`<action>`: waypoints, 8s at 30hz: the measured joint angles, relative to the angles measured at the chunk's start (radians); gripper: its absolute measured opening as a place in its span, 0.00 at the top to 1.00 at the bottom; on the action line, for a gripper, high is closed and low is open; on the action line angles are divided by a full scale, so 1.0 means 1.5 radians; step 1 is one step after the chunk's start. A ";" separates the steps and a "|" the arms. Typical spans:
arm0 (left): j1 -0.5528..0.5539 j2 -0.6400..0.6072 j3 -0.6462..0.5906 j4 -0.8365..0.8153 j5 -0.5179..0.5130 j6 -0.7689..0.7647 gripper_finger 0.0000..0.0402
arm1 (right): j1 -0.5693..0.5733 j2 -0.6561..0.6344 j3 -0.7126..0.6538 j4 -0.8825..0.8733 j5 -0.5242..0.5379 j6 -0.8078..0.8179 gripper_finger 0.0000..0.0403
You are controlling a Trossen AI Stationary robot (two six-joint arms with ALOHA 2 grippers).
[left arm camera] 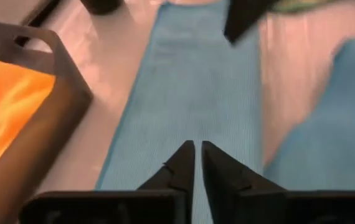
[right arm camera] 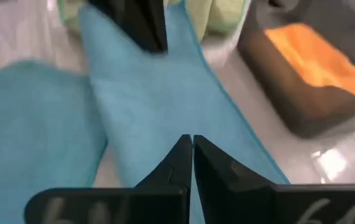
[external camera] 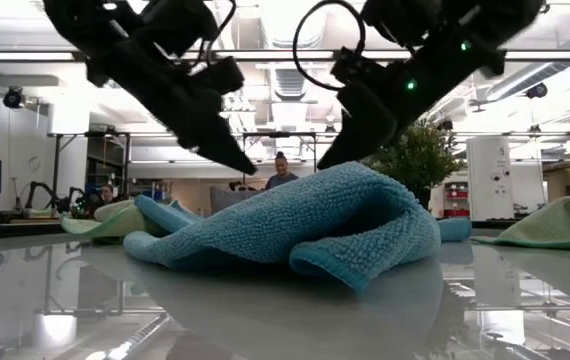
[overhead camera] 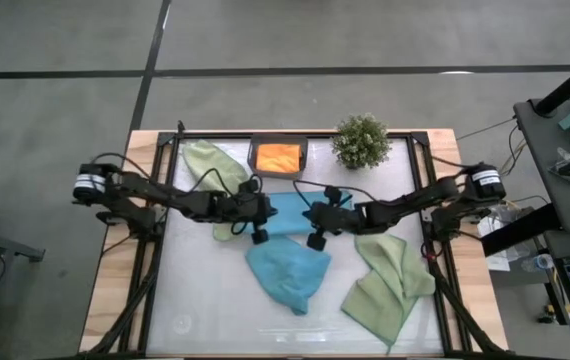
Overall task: Fold microfiber towels
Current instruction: Fold the left blue microfiber towel
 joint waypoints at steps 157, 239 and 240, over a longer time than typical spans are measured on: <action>-0.004 -0.066 -0.098 -0.082 0.031 0.018 0.99 | -0.208 -0.285 -0.354 -0.041 -0.187 0.476 0.33; 0.005 -0.053 -0.164 -0.074 0.015 0.029 0.99 | -0.096 0.150 0.358 -0.542 -0.105 0.210 0.97; 0.005 -0.053 -0.164 -0.073 0.015 0.029 0.99 | -0.096 0.163 0.375 -0.543 -0.105 0.206 0.97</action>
